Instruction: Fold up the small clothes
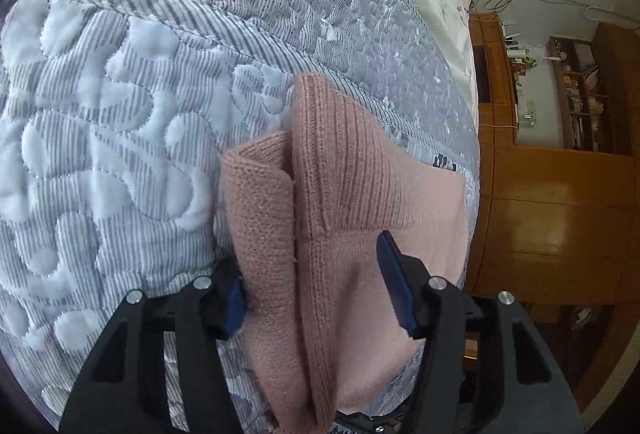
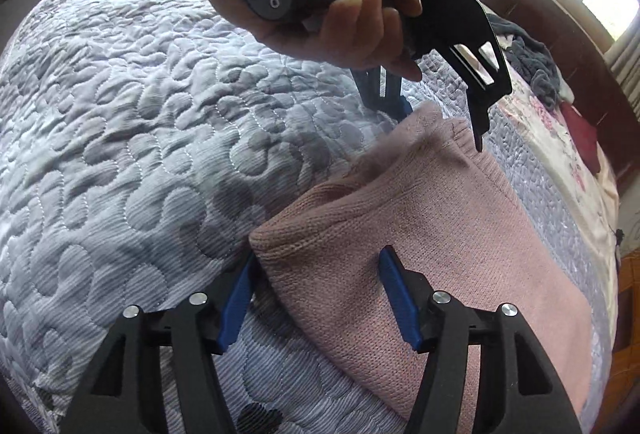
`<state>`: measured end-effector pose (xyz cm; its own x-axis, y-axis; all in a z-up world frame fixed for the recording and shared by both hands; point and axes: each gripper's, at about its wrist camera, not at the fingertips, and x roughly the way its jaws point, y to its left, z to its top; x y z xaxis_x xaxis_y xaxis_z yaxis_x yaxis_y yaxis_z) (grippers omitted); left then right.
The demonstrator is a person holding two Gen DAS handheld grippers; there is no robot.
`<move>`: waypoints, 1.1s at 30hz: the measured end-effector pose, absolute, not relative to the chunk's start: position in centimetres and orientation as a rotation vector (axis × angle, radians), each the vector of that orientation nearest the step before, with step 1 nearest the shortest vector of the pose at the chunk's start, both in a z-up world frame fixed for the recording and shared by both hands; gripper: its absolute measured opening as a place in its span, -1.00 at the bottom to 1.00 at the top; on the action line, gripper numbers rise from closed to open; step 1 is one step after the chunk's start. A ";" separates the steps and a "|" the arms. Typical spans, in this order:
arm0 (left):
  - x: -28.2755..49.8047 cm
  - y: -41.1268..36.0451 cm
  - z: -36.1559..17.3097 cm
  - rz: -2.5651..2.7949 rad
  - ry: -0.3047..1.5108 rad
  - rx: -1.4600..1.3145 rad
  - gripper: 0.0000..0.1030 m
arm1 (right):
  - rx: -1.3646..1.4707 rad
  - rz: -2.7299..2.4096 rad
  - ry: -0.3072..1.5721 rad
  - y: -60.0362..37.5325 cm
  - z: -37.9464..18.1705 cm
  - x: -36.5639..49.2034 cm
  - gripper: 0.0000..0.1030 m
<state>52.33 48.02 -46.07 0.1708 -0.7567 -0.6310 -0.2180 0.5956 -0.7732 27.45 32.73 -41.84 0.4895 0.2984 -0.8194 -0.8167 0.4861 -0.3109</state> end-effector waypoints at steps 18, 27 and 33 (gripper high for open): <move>52.9 47.9 -47.6 -0.444 1.451 -0.963 0.03 | -0.903 0.696 0.637 31.0 -41.9 24.0 0.39; 53.8 46.8 -47.1 -0.398 1.465 -0.930 -0.24 | -0.890 0.618 0.616 34.1 -42.0 27.7 -0.35; 53.5 47.4 -45.8 -0.372 1.462 -0.958 -0.56 | -0.747 0.607 0.639 32.1 -38.7 28.1 -0.60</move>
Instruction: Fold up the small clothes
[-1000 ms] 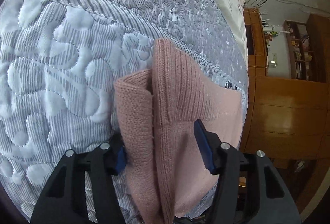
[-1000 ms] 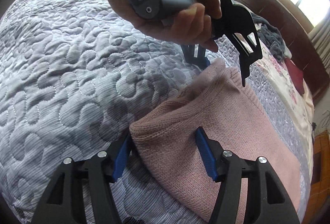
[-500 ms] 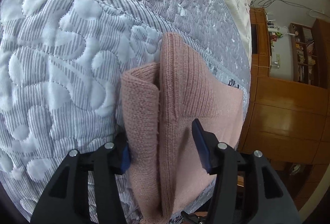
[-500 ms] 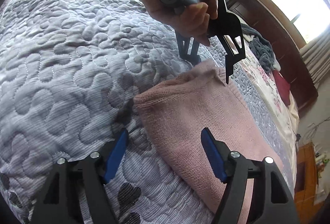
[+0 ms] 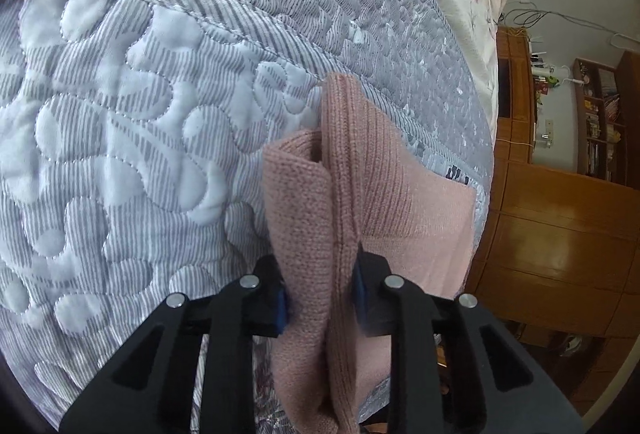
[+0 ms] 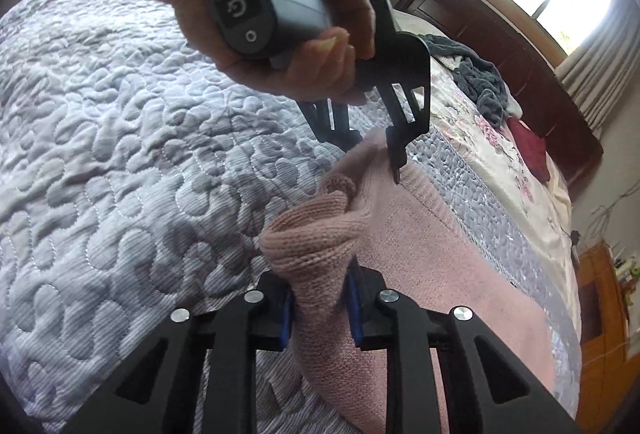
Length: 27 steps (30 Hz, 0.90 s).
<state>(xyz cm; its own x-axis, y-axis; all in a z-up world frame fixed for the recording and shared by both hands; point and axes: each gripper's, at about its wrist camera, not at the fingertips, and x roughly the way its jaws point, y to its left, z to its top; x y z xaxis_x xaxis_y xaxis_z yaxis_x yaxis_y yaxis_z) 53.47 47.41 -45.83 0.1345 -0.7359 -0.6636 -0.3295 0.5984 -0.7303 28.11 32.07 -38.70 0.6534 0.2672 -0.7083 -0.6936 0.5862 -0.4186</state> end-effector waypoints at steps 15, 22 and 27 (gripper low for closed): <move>55.3 40.4 -32.4 -0.326 1.435 -0.724 -0.61 | -0.299 0.537 0.685 23.0 -28.4 31.0 -0.69; 55.3 35.2 -28.0 -0.309 1.434 -0.614 -0.62 | -0.165 0.508 0.689 18.1 -25.5 31.8 -0.69; 55.3 31.2 -25.8 -0.295 1.438 -0.544 -0.62 | -0.091 0.493 0.692 14.8 -24.4 32.1 -0.70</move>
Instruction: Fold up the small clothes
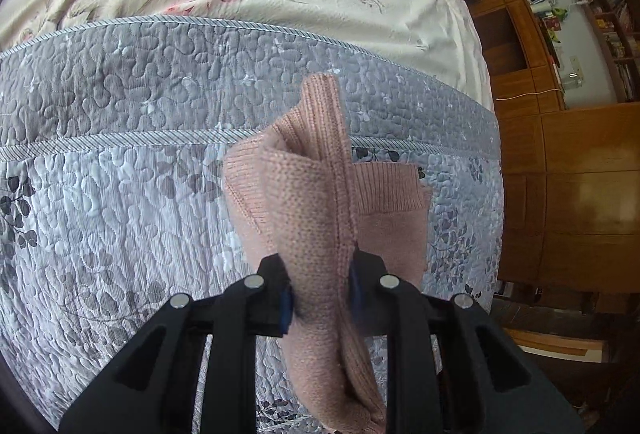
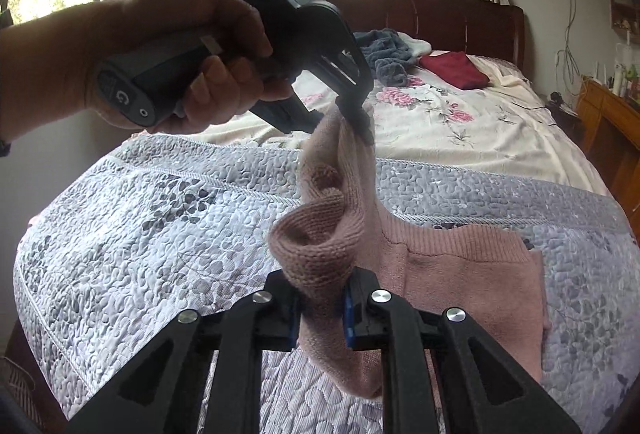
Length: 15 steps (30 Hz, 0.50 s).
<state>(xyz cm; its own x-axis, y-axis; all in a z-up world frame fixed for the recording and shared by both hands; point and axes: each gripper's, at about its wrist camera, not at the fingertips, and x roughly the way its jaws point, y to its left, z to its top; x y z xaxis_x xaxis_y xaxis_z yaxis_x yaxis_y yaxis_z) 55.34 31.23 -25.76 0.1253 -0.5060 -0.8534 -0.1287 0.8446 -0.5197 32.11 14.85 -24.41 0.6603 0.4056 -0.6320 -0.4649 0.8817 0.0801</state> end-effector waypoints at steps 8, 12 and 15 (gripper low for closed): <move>56.3 25.2 -24.3 -0.263 1.460 -0.428 -0.62 | -0.006 0.460 0.699 10.1 -24.1 32.4 -0.71; 56.7 22.4 -24.3 -0.253 1.474 -0.383 -0.62 | 0.030 0.446 0.708 8.1 -24.5 32.5 -0.72; 56.8 20.5 -24.5 -0.249 1.484 -0.350 -0.62 | 0.053 0.441 0.714 6.8 -24.7 32.6 -0.72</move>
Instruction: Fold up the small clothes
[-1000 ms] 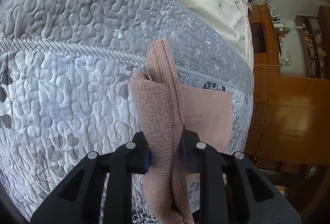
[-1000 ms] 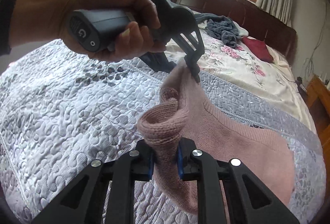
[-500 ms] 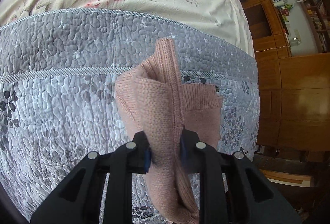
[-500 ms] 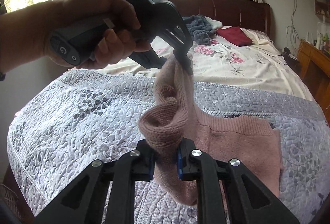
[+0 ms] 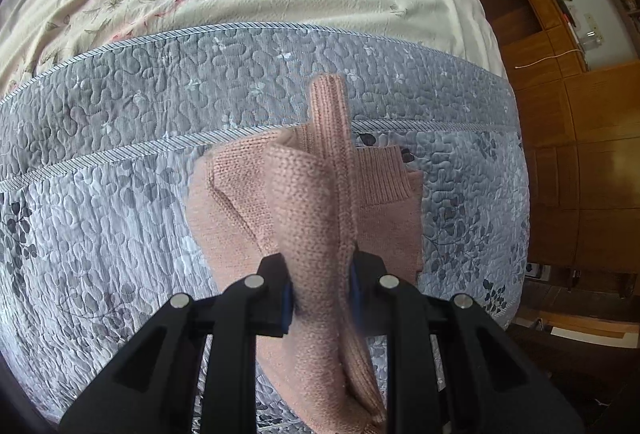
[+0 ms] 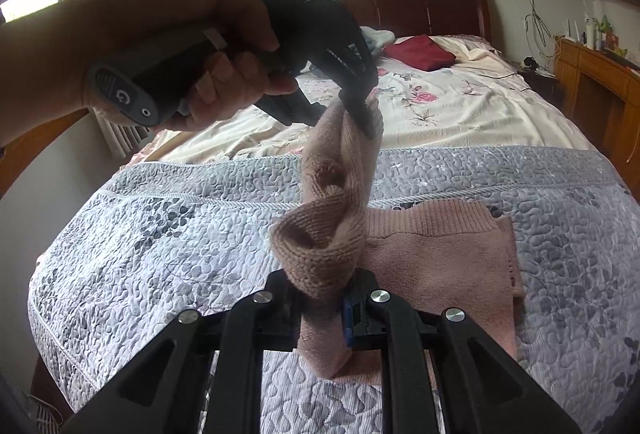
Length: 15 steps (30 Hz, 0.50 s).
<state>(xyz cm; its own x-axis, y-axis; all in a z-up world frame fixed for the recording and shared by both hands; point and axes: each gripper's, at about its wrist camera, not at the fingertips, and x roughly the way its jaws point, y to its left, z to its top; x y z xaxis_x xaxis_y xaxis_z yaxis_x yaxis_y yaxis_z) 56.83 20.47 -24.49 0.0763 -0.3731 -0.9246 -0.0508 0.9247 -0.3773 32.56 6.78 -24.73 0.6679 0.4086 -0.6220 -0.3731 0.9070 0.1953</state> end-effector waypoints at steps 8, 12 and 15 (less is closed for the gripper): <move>57.3 15.6 -25.4 -0.225 1.501 -0.252 -0.62 | 0.122 0.427 0.733 3.6 -25.7 32.8 -0.72; 57.5 13.5 -26.2 -0.216 1.511 -0.223 -0.62 | 0.156 0.415 0.744 2.0 -26.2 33.0 -0.72; 57.8 12.2 -26.9 -0.205 1.517 -0.201 -0.62 | 0.175 0.408 0.751 1.0 -26.7 33.2 -0.72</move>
<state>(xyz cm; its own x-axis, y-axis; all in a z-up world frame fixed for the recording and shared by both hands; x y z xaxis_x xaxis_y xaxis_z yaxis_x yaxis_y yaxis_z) 57.76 12.23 -26.86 0.0435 -0.2573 -0.9653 0.0085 0.9663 -0.2572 33.19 0.97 -26.74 0.6573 0.4201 -0.6258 -0.2968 0.9074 0.2974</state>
